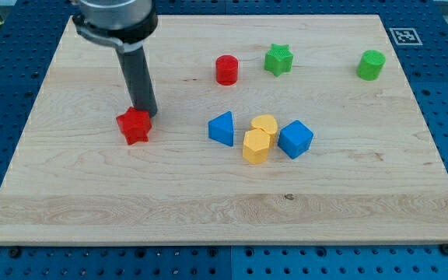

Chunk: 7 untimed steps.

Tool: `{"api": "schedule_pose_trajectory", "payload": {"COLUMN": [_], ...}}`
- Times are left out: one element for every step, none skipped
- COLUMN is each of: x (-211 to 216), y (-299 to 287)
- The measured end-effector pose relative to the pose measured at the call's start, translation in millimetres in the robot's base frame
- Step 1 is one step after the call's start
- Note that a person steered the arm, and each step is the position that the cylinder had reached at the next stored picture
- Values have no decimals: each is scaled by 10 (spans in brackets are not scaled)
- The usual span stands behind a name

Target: Move the red star down to the blue triangle

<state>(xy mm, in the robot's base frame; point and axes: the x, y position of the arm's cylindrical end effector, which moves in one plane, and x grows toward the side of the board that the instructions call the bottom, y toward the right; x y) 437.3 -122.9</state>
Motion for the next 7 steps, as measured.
{"api": "schedule_pose_trajectory", "payload": {"x": [-265, -395, -108, 157, 259, 395, 450], "y": [-117, -478, -870, -670, -17, 495, 444]}}
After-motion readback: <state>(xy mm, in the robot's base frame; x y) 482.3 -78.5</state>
